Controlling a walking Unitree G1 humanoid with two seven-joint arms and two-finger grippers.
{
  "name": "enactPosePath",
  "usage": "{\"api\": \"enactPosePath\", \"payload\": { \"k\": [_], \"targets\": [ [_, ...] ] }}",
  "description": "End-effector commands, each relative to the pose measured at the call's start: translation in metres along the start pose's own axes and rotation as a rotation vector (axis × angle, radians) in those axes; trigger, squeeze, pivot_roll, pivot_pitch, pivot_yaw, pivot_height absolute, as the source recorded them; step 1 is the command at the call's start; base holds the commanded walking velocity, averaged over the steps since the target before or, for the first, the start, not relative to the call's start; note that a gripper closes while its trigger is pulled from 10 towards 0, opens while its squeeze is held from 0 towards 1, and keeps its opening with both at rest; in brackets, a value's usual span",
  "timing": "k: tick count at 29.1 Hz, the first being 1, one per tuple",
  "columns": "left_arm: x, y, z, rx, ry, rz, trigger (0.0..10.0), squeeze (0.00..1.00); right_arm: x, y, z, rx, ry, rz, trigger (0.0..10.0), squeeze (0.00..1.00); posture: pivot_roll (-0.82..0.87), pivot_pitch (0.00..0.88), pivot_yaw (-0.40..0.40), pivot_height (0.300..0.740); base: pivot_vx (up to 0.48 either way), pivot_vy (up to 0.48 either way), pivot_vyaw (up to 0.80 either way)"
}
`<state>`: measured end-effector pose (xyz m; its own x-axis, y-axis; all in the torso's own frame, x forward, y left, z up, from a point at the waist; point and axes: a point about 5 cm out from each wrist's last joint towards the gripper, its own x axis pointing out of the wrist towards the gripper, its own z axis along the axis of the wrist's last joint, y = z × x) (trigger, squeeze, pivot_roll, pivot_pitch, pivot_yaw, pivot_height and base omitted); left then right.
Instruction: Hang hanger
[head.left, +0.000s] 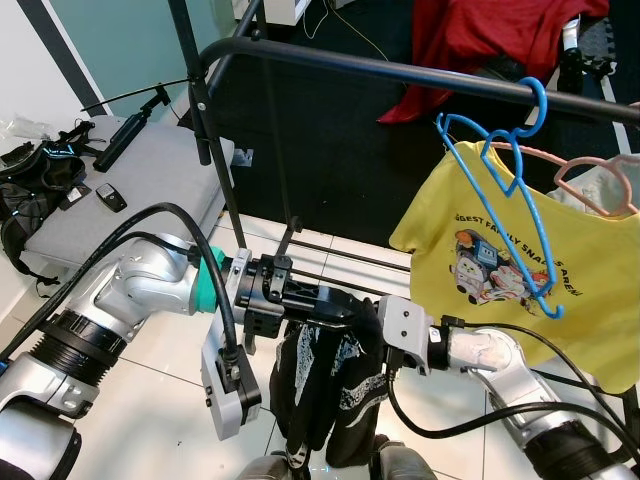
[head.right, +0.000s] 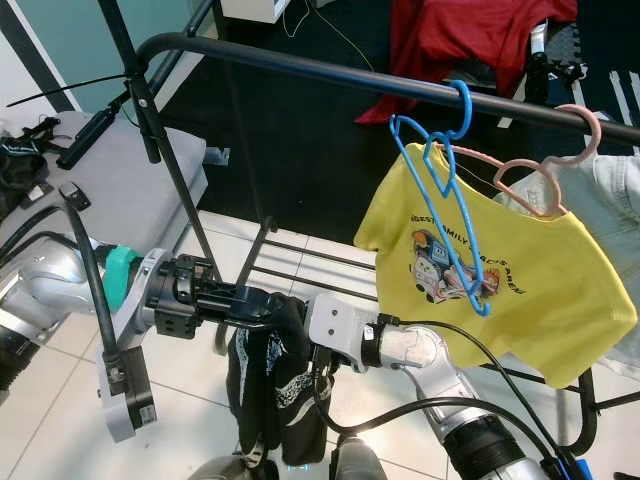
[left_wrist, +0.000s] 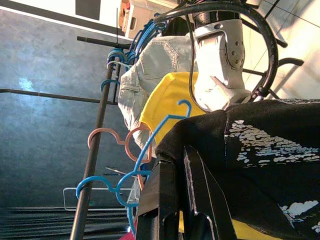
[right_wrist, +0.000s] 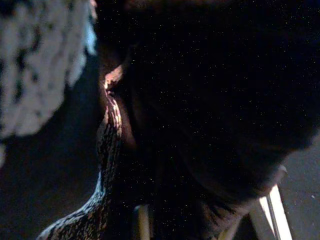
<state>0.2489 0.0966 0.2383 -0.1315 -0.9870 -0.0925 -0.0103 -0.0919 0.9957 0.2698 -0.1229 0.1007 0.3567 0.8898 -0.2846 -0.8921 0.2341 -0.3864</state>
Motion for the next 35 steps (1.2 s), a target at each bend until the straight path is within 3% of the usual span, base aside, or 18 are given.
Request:
{"api": "enactPosePath", "payload": {
  "k": [1,7,16,17,18,19,20,21,22,24,27,28,31,32,34,35],
  "targets": [
    [0.001,0.005,0.003,0.021,-0.014,0.032,10.0,0.00,0.004,0.007,-0.001,0.012,-0.019,0.029,0.0,0.00,-0.04,0.101,0.098,0.740,0.000,0.000,0.00],
    [0.001,0.003,0.001,0.001,0.013,0.048,10.0,0.00,-0.003,0.001,0.004,0.062,-0.068,-0.049,0.0,0.00,-0.05,0.100,0.094,0.740,0.000,0.000,0.00],
    [0.001,0.002,0.000,-0.001,0.018,0.049,10.0,0.00,-0.004,-0.001,0.004,0.071,-0.078,-0.064,0.0,0.00,-0.05,0.100,0.094,0.740,0.000,0.000,0.00],
    [-0.001,0.000,-0.003,-0.024,0.056,0.065,10.0,0.00,-0.009,-0.004,0.007,0.088,-0.096,-0.125,0.0,0.00,-0.06,0.104,0.096,0.740,0.000,0.000,0.00],
    [-0.008,-0.005,-0.012,-0.103,0.147,0.082,10.0,0.00,-0.021,-0.007,0.014,0.104,-0.121,-0.187,0.0,0.00,-0.06,0.106,0.097,0.740,0.000,0.000,0.00],
    [-0.008,-0.005,-0.012,-0.103,0.147,0.082,10.0,0.00,-0.021,-0.007,0.014,0.104,-0.121,-0.187,0.0,0.00,-0.06,0.106,0.097,0.740,0.000,0.000,0.00],
    [-0.026,-0.019,-0.028,-0.279,0.321,0.097,10.0,0.00,-0.048,-0.006,0.033,0.133,-0.131,-0.181,0.0,0.00,-0.07,0.109,0.099,0.740,0.000,0.000,0.00],
    [-0.035,-0.028,-0.033,-0.416,0.393,0.076,10.0,0.00,-0.060,-0.003,0.043,0.148,-0.135,-0.143,0.0,0.00,-0.08,0.110,0.095,0.740,0.000,0.000,0.00],
    [-0.035,-0.028,-0.033,-0.416,0.393,0.076,10.0,0.00,-0.060,-0.003,0.043,0.148,-0.135,-0.143,0.0,0.00,-0.08,0.110,0.095,0.740,0.000,0.000,0.00],
    [-0.044,-0.040,-0.034,-0.589,0.430,0.040,10.0,0.00,-0.078,0.000,0.060,0.171,-0.141,-0.072,0.0,0.00,-0.08,0.110,0.095,0.740,0.000,0.000,0.00],
    [-0.044,-0.040,-0.034,-0.589,0.430,0.040,10.0,0.00,-0.078,0.000,0.060,0.171,-0.141,-0.072,0.0,0.00,-0.08,0.110,0.095,0.740,0.000,0.000,0.00],
    [-0.053,-0.062,-0.030,-0.683,0.438,-0.149,10.0,0.00,-0.101,-0.009,0.078,0.120,-0.105,-0.021,0.0,0.00,-0.10,0.108,0.082,0.740,0.000,0.000,0.00],
    [-0.056,-0.070,-0.026,-0.701,0.434,-0.238,10.0,0.00,-0.108,-0.013,0.083,0.093,-0.082,-0.010,0.0,0.00,-0.10,0.108,0.082,0.740,0.000,0.000,0.00],
    [-0.057,-0.076,-0.024,-0.748,0.430,-0.295,10.0,0.00,-0.113,-0.017,0.085,0.066,-0.054,-0.008,0.0,0.00,-0.11,0.107,0.082,0.740,0.000,0.000,0.00],
    [-0.053,-0.075,-0.025,-0.780,0.419,-0.280,10.0,0.00,-0.114,-0.020,0.079,0.032,0.000,-0.017,0.0,0.00,-0.11,0.107,0.082,0.740,0.000,0.000,0.00],
    [-0.044,-0.071,-0.029,-0.746,0.424,-0.244,10.0,0.00,-0.111,-0.024,0.070,-0.040,0.088,-0.047,0.0,0.00,-0.12,0.104,0.084,0.740,0.000,0.000,0.00]
  ]
}}
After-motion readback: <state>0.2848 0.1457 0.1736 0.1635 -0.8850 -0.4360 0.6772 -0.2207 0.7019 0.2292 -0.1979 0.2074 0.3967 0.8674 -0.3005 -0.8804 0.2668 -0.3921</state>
